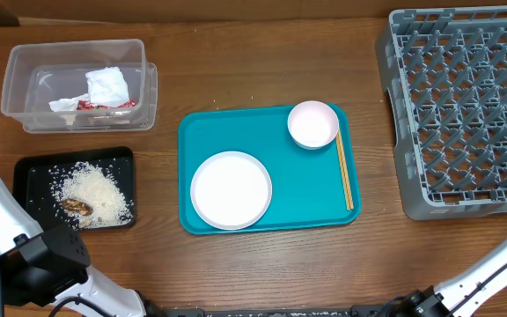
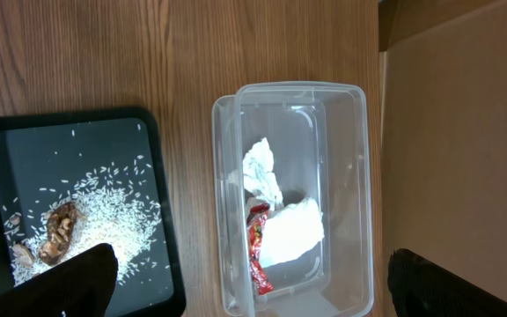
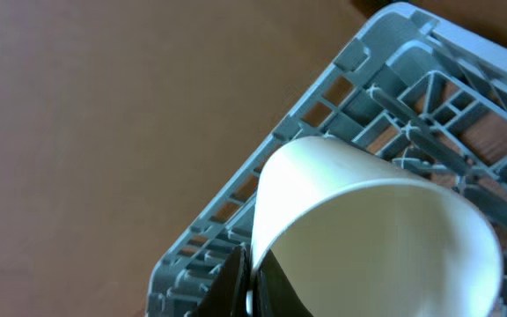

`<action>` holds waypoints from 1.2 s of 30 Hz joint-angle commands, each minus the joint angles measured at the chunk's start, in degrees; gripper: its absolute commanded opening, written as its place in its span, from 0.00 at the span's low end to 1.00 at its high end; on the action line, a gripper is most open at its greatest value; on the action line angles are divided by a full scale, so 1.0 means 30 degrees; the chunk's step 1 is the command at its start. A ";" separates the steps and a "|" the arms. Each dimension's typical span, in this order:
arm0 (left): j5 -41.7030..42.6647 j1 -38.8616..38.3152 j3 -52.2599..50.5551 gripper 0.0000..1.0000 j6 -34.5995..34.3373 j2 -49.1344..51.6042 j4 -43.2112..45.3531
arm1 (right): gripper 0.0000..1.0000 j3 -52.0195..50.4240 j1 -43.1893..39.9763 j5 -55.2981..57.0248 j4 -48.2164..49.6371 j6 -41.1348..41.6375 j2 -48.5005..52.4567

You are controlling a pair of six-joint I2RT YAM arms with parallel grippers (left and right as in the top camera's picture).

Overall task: Sort waste into correct bins and load items into the dishwasher
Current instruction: 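Carry the white cup with the right gripper over the dish rack, then set the white cup into the rack beside the bowl and release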

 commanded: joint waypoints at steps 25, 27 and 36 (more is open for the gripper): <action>-0.0386 0.0015 -0.0029 1.00 -0.0204 0.0087 0.0000 | 0.04 -0.0095 0.1333 0.0590 0.0612 0.1836 0.2186; -0.0386 0.0015 -0.0029 1.00 -0.0204 0.0087 0.0000 | 0.04 -0.0095 0.1268 0.0692 0.0328 0.1814 0.2186; -0.0386 0.0015 -0.0029 1.00 -0.0197 0.0087 0.0000 | 0.04 -0.0095 0.1049 0.0809 0.0000 0.1814 0.2171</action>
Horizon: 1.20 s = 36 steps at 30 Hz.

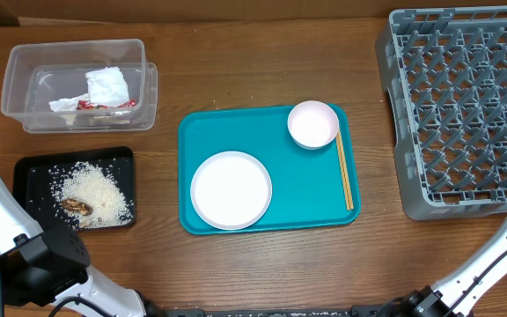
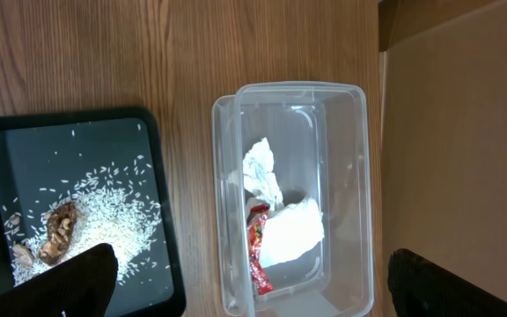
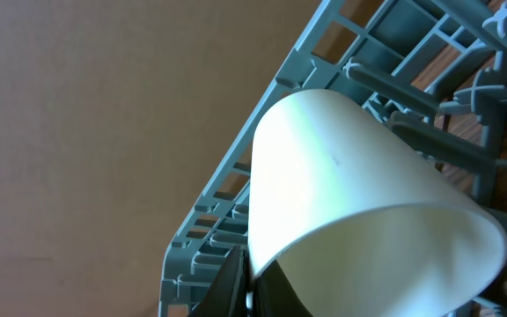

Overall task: Sort waste into correct bins and load items into the dishwasher
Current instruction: 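Set the white cup into the rack beside the bowl and release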

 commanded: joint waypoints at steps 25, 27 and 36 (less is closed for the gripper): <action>-0.0386 -0.0066 -0.0029 1.00 -0.0197 0.0095 0.0000 | 0.10 -0.0022 -0.1945 0.4532 -0.5632 -0.1341 -0.1435; -0.0386 -0.0066 -0.0029 1.00 -0.0197 0.0087 0.0000 | 0.10 -0.0022 -0.2047 0.4874 -0.6003 -0.1319 -0.1617; -0.0386 -0.0051 -0.0029 1.00 -0.0189 0.0095 0.0000 | 0.16 -0.0022 -0.2288 0.7570 -0.7446 -0.1151 -0.3694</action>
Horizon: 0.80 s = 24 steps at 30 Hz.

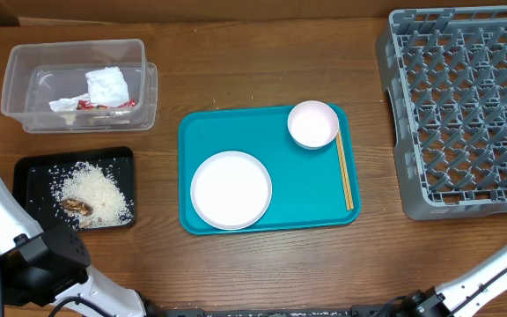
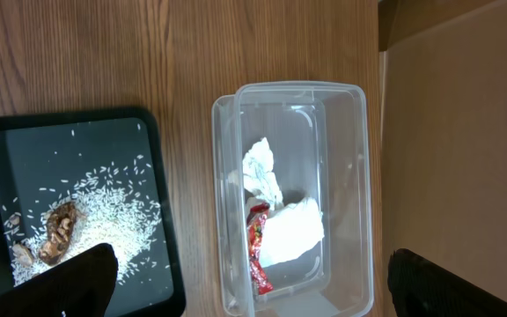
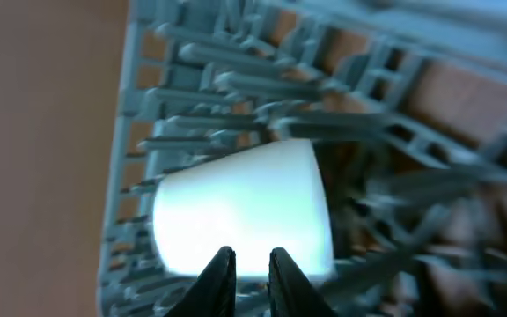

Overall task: Sort waste into correct bins and load items into the dishwasher
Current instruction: 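Set the white cup into the rack beside the bowl and release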

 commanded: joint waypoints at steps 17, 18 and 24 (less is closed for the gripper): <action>-0.0386 -0.0036 -0.0029 1.00 -0.0197 0.0095 0.0000 | 0.04 -0.0109 0.4779 0.7912 0.0364 -0.1443 -0.3636; -0.0386 -0.0036 -0.0029 1.00 -0.0204 0.0095 0.0007 | 0.04 -0.0124 0.5268 0.9122 0.0379 -0.1435 -0.3512; -0.0386 -0.0051 -0.0029 1.00 -0.0197 0.0095 0.0000 | 0.04 -0.0219 0.6870 1.3559 0.0372 -0.1202 -0.2484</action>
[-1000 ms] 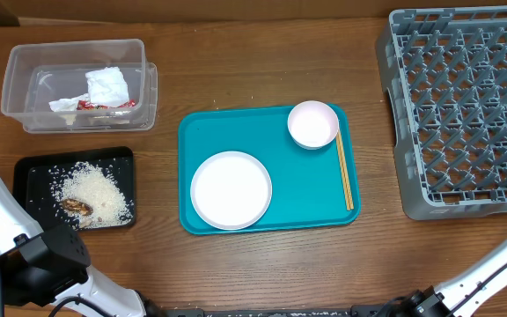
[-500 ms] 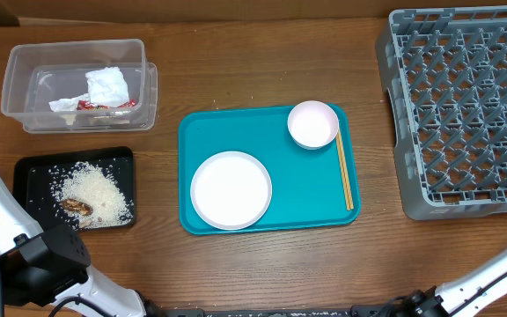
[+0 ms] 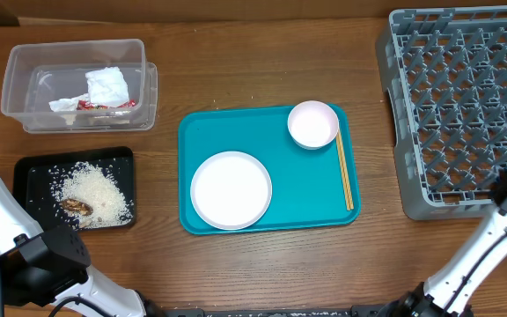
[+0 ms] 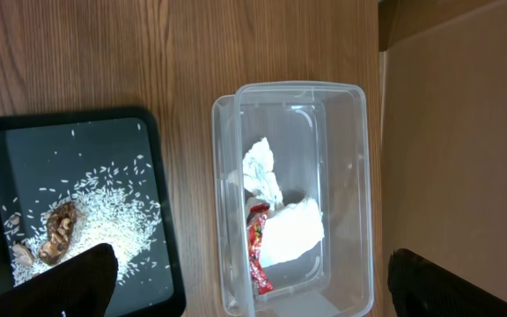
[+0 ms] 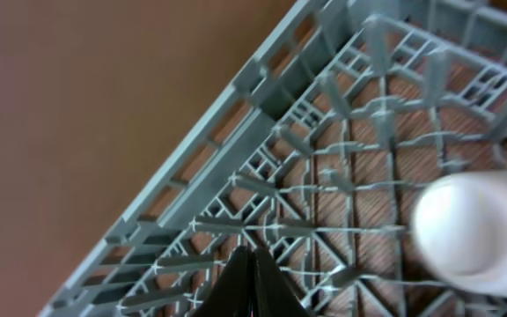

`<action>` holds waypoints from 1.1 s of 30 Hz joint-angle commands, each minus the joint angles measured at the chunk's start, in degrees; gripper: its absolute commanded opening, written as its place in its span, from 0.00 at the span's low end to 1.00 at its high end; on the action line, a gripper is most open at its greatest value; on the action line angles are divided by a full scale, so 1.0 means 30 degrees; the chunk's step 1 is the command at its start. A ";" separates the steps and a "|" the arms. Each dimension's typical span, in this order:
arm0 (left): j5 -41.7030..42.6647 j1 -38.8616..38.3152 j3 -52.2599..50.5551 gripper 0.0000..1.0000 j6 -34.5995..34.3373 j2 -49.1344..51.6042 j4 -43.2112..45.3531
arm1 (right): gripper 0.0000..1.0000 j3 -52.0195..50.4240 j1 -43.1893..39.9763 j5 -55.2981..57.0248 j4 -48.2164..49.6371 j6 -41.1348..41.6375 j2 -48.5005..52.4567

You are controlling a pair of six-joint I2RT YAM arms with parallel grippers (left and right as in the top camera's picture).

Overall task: Sort waste into correct bins and load items into the dishwasher
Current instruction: 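Set the white cup into the rack beside the bowl and release, then return the right gripper to the pink bowl on the teal tray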

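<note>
A white cup stands upside down in the grey dish rack, and my right gripper is shut and empty to its left, apart from it. In the overhead view the rack fills the far right, with the right arm at its near right corner. A white plate, a white bowl and chopsticks lie on the teal tray. My left gripper hangs open high over the clear bin.
The clear bin at the back left holds crumpled tissue and a red wrapper. A black tray in front of it holds rice and a brown scrap.
My right gripper's fingers were slightly apart by the white cup in the rack. Now they are shut together and drawn off to the cup's left. The left arm has not moved.
My right gripper held the white cup at the rack's edge, mouth towards the camera. Then the cup was tipped over above the rack. Then it lay among the rack's prongs with the fingers parted, and now stands there alone. The tray items stayed put.
</note>
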 commanded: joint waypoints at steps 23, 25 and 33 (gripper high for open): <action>-0.0386 -0.0044 -0.0029 1.00 -0.0204 0.0095 0.0000 | 0.04 -0.0714 -0.0554 0.7941 -0.1180 0.0029 0.1406; -0.0386 -0.0044 -0.0029 1.00 -0.0197 0.0095 0.0000 | 0.04 -0.0707 -0.0554 0.9245 -0.1443 0.0707 0.1399; -0.0386 -0.0036 -0.0029 1.00 -0.0204 0.0095 0.0000 | 0.04 -0.0663 -0.0576 1.3697 -0.2193 0.1443 0.1100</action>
